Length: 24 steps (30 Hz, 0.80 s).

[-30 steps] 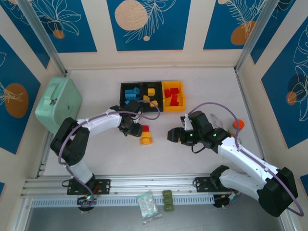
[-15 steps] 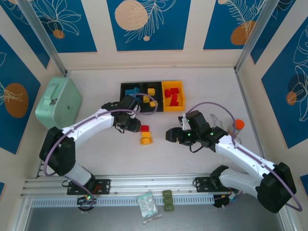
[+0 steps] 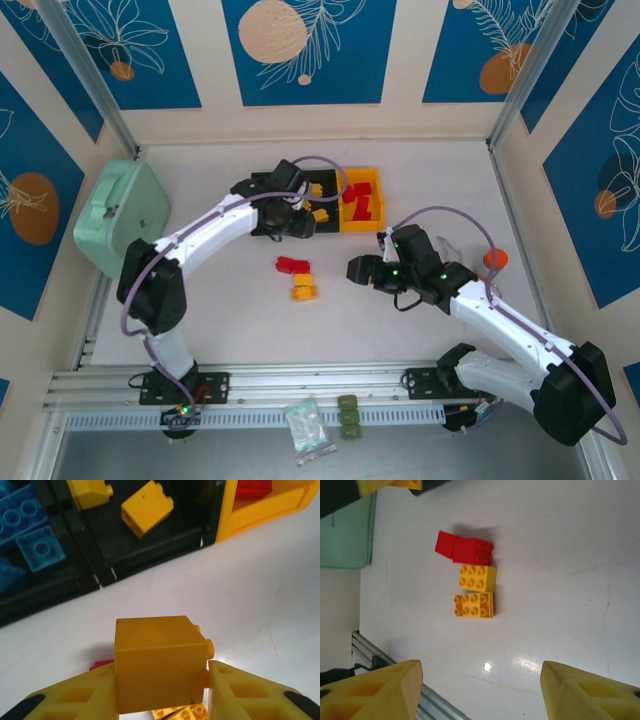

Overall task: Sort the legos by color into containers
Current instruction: Place the lego in the container.

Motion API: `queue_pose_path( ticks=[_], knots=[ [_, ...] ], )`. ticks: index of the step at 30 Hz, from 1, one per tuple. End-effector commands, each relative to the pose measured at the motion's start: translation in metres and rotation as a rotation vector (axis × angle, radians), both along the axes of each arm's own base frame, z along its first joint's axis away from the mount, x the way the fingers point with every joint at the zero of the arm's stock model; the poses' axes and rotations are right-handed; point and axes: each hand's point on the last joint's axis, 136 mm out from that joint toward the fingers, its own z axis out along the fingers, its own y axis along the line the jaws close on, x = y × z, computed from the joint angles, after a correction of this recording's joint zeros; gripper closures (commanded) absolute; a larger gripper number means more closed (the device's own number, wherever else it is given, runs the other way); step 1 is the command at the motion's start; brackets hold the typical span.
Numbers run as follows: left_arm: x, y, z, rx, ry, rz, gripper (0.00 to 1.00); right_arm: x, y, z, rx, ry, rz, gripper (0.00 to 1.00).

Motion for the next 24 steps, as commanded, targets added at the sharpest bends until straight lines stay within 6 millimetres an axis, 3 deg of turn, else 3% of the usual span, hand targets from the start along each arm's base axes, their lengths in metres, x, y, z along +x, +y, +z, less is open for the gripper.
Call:
queue_pose_path(
  ticks=[1,9,15,24],
  knots=[
    [0.013,-0.01,0.001,0.024,0.005,-0.007,0.59,0.012,-0.004,0.024,0.032,-0.064,-0.031,0.36],
    [0.067,-0.028,-0.007,0.065,-0.004,0.009,0.59,0.004,-0.015,0.019,0.032,-0.048,-0.06,0.36],
    [0.105,-0.031,-0.016,0.091,-0.012,0.047,0.59,-0.004,-0.025,0.012,0.025,-0.033,-0.088,0.36],
    [0.131,-0.033,-0.035,0.088,-0.006,0.08,0.54,-0.008,-0.035,0.012,0.027,-0.027,-0.113,0.36]
  ],
)
